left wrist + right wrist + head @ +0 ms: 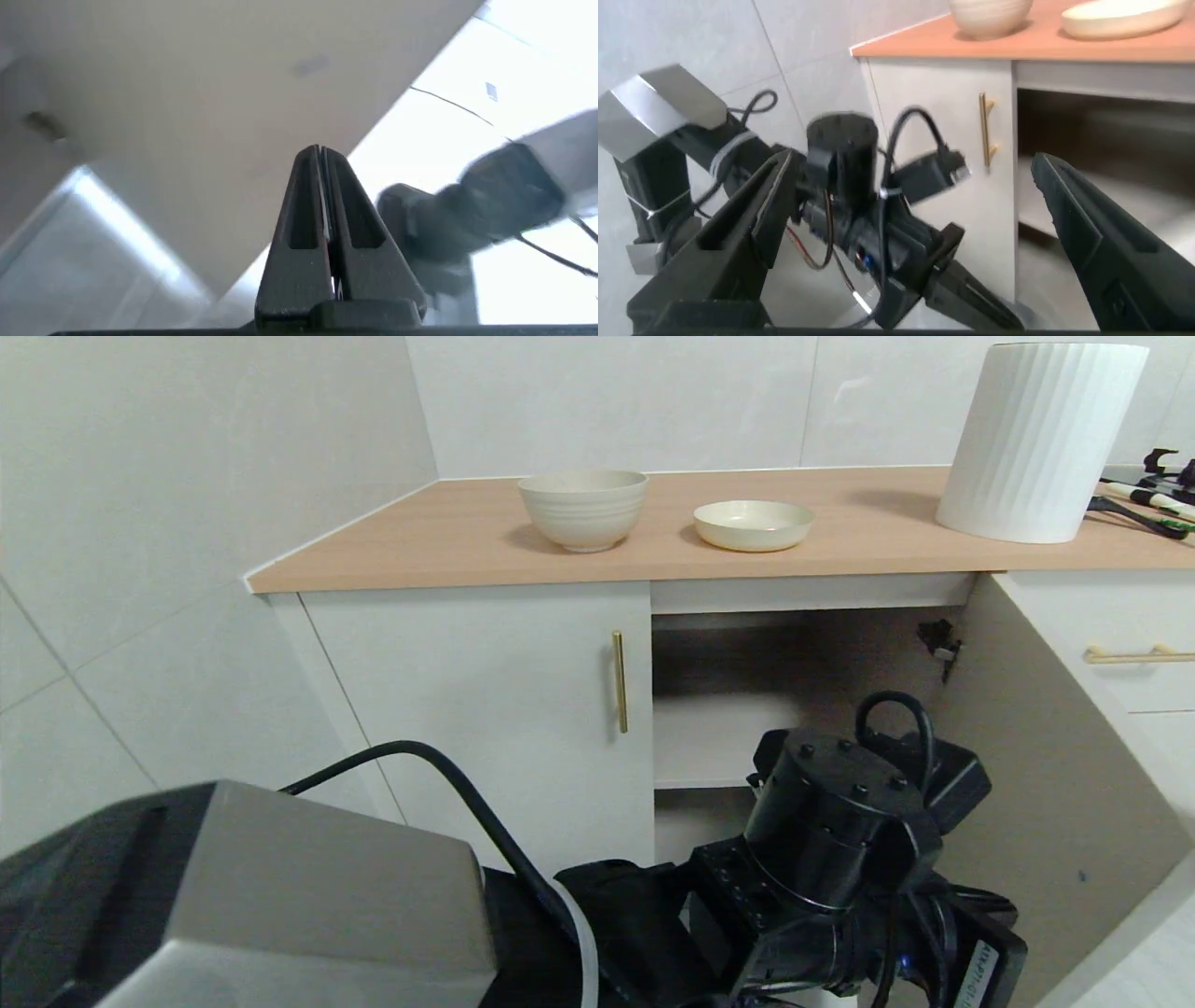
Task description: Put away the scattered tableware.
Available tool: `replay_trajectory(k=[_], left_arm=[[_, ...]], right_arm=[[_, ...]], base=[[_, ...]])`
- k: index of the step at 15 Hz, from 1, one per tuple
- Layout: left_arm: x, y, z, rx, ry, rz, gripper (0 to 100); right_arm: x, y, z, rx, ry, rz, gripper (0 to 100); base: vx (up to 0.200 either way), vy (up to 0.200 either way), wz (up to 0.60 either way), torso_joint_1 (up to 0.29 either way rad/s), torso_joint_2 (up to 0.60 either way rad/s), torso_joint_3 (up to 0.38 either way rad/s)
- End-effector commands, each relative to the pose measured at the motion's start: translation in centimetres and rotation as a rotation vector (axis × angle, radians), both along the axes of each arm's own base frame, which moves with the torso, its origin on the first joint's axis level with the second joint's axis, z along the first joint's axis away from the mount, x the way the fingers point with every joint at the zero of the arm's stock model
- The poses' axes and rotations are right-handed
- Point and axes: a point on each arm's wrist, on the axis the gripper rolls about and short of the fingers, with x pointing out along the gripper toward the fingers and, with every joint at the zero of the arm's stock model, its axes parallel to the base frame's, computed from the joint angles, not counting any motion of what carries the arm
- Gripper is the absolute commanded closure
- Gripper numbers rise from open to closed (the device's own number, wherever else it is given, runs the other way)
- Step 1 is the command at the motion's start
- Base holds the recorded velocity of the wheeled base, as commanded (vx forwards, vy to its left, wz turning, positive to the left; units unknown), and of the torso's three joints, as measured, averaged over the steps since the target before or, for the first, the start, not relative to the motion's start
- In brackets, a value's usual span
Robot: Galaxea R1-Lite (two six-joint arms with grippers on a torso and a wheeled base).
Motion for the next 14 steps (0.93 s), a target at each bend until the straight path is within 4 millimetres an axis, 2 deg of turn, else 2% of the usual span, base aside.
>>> replay_trajectory(k=[1,5,6,10,11,13,14], left_arm=[[0.3,0.6,0.5,-0.013,-0.010,0.026,100],[1.4,6.2,3.9,-0.056,-0.036,0.121,100],[1.9,9.5,4.9,-0.057,-0.038,0.181,100],[1.7,20.8,5.1,-0.023,-0.022,0.417,100],[1.4,23.2,5.2,-0.024,-0.026,0.482,100],[0.4,26.5,5.4,-0.035,-0.040,0.568,100],[-1.0,28.5,5.3,-0.040,-0.049,0.612,100]], right_arm=[[0.0,0.0,0.0,-0.001,-0.002,-0.004,0],[1.1,0.5,-0.5,-0.030,0.053,-0.016,0],[2.4,1.2,-0.8,-0.060,0.105,-0.019,0],[6.8,3.5,-1.4,-0.144,0.256,-0.064,0],[8.0,3.8,-1.4,-0.164,0.290,-0.108,0],[9.7,4.3,-0.8,-0.194,0.329,-0.134,0],[11.1,4.6,0.0,-0.210,0.333,-0.155,0]], base=[[0.000,0.000,0.00,0.000,0.00,0.000],[0.000,0.000,0.00,0.000,0.00,0.000],[0.000,0.000,0.00,0.000,0.00,0.000],[0.000,0.000,0.00,0.000,0.00,0.000],[0.000,0.000,0.00,0.000,0.00,0.000],[0.000,0.000,0.00,0.000,0.00,0.000],[0.000,0.000,0.00,0.000,0.00,0.000]])
